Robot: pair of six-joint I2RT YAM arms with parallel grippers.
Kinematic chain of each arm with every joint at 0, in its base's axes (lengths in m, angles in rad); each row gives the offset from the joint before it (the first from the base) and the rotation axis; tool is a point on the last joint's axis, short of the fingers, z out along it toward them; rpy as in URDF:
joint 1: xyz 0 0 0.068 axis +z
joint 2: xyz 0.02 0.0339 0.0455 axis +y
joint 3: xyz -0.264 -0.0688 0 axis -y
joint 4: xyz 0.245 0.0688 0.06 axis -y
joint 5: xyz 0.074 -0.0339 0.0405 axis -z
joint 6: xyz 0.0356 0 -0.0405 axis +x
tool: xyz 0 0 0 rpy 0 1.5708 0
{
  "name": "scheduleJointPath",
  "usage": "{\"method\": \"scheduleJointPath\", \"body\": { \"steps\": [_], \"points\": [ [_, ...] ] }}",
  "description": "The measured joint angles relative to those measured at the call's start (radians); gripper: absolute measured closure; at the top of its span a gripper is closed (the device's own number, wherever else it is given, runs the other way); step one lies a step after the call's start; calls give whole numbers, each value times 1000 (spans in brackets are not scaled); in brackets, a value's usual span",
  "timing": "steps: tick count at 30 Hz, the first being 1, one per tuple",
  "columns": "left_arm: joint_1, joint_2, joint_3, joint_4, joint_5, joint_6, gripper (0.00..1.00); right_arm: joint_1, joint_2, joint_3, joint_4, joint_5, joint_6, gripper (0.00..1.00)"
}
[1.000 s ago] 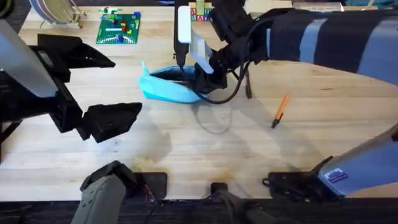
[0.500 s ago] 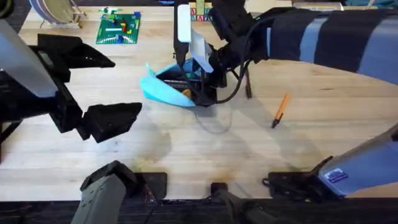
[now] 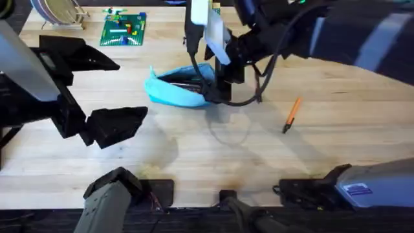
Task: Unzip the bag, pick up the pens from the table one at a time and place them inside, then zip the bag closed.
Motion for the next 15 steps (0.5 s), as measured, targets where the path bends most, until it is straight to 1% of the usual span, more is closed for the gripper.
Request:
{"method": "scheduleJointPath", "body": {
  "steps": [7, 12, 15],
  "points": [
    [0, 0, 0, 0, 0, 0, 7, 0, -127, 0, -136, 108, 51, 4],
    [0, 0, 0, 0, 0, 0, 7, 0, -201, 0, -220, 223, 178, 4],
    [0, 0, 0, 0, 0, 0, 7, 0, -233, 0, -270, 273, 262, 5]
  ]
}}
